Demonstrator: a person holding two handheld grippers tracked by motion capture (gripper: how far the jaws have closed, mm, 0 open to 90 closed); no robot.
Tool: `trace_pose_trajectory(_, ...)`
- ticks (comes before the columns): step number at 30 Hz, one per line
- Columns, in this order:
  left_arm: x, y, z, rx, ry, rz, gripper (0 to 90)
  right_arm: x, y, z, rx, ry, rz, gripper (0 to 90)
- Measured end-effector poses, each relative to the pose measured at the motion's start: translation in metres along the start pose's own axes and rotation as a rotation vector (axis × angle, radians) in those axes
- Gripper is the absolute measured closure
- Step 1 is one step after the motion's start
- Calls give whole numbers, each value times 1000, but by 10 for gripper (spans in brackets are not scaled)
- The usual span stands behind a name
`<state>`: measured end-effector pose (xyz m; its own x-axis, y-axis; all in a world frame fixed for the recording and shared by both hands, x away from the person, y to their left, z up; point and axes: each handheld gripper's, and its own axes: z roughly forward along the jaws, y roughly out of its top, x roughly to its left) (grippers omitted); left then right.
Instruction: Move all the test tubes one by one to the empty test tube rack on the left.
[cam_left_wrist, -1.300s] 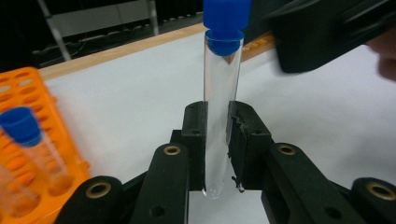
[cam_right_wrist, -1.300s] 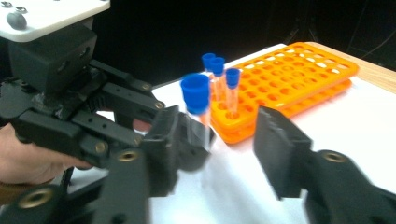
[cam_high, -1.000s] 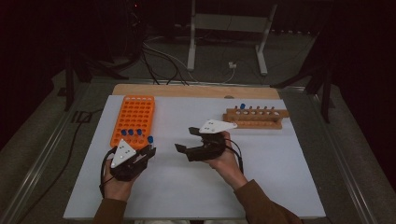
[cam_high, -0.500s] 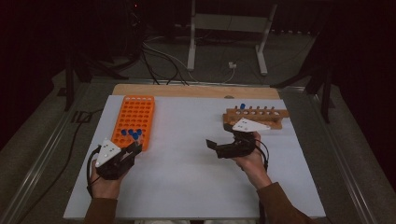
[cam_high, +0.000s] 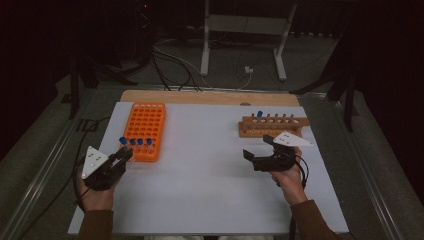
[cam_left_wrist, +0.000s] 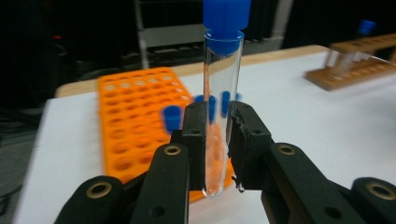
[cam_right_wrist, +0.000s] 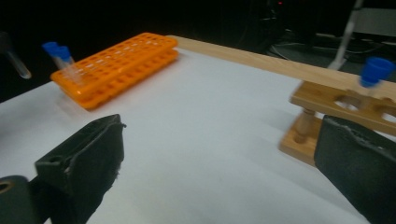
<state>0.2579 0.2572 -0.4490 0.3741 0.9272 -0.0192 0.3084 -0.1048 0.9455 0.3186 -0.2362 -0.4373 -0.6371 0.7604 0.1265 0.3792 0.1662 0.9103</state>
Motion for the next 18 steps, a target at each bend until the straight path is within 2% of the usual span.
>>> trace_pose_trajectory(3,7,-1,1,-7,33,-18,781,-4,-4,-5,1,-15,2,12)
trace_pose_trajectory(8,15,-2,8,-17,71,-21,781,-10,-10,-14,-11,-31,13,12)
trace_pose_trajectory(18,24,-8,37,10,103,-41,781,-17,-17,-21,-14,-48,19,12)
